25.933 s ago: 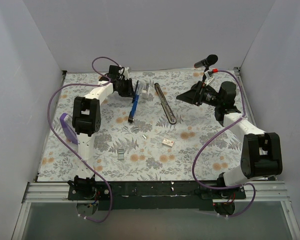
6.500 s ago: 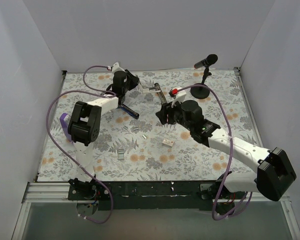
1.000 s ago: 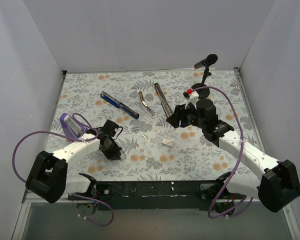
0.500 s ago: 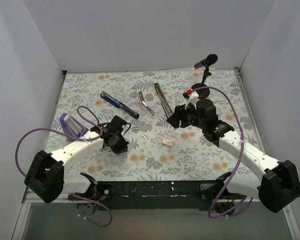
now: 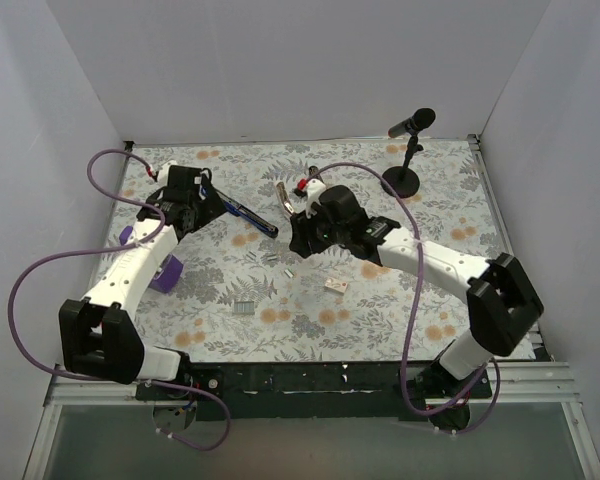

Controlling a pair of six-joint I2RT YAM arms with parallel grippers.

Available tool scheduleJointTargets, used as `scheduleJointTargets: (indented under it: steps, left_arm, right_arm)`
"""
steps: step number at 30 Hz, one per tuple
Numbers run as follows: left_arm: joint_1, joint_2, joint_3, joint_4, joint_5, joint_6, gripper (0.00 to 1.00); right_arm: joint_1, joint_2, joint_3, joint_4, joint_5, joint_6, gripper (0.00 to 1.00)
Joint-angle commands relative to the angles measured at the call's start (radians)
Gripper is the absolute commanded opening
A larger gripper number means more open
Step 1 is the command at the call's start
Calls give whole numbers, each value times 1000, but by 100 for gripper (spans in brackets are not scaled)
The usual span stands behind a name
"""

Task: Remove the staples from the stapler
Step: Pick up the staple from the center of the board.

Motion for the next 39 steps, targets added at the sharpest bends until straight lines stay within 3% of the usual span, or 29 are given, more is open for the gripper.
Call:
scheduleJointTargets:
  steps: [1,7,11,39]
  left_arm:
    - [3,-28,-15,106,164,114,98]
    - [5,-192,-196,343,359,197,98]
    - [3,-266,-310,451,365,192,98]
    - [5,-286,-329,425,333,212,98]
  right_arm:
    - [38,153,120,-98,54,-33,56]
    - [47,286,183,-148,12,-105,57]
    - [50,343,207,-166,-29,-70,56]
    - [113,417,200,-94,-57,46,59]
